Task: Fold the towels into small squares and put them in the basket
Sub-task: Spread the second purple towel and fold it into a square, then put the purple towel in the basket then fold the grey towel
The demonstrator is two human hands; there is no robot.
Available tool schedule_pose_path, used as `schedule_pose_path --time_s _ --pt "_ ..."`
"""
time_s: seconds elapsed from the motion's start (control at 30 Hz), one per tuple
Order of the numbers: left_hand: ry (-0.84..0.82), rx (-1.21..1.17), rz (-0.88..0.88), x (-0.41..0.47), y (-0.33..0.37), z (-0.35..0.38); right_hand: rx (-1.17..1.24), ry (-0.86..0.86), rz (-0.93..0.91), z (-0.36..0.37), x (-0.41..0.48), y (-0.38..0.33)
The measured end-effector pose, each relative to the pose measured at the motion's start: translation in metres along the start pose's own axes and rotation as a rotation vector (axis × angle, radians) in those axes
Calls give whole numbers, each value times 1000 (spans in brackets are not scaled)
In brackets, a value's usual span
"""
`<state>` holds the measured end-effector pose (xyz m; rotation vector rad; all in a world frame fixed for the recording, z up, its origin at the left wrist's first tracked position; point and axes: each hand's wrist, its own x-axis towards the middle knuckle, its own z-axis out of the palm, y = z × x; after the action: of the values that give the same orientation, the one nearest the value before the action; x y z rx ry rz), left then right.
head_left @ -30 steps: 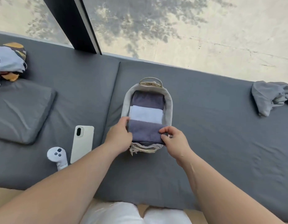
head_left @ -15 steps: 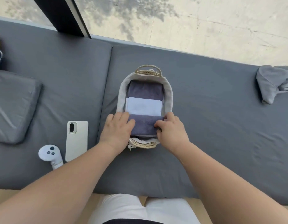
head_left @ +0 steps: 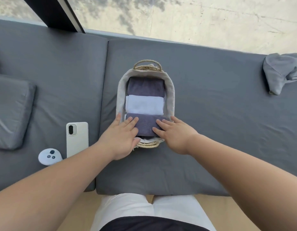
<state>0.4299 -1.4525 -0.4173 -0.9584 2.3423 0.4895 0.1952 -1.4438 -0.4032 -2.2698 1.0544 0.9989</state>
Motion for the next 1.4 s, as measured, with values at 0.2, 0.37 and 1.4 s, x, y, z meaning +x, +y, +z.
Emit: schedule_pose_path --time_s 0.2,0.37,1.4 --pt "-215 94 54 12 -15 -12 -152 -212 -25 -16 16 -4" --pt "-343 146 45 23 -20 -16 -181 -237 -8 -6 24 -4" --pt "82 -335 -220 -35 44 -38 208 32 296 -2 -81 -43"
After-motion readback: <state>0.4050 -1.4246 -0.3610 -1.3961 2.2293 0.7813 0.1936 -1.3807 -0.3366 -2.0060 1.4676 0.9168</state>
